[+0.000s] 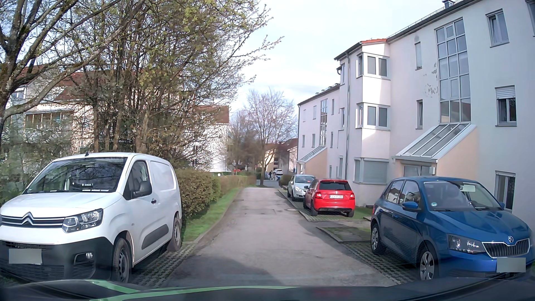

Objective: Follow the waypoints while adhering to traffic rules and regulations

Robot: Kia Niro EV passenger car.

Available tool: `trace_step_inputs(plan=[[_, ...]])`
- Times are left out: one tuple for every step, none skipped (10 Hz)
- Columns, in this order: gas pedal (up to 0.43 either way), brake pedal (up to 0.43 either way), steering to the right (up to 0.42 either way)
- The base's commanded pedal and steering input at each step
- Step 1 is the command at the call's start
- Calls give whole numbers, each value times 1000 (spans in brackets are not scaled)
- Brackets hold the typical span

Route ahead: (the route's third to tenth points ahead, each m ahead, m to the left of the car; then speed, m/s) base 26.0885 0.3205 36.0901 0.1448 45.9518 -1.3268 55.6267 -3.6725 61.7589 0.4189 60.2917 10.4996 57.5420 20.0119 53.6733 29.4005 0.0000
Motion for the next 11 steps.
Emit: trace_step_inputs(plan=[[0, 555, 6], [0, 555, 6], [0, 555, 6], [0, 555, 6], [0, 549, 6], [0, 555, 6], [0, 549, 6], [0, 549, 6], [0, 555, 6], [0, 549, 6], [0, 549, 6]])
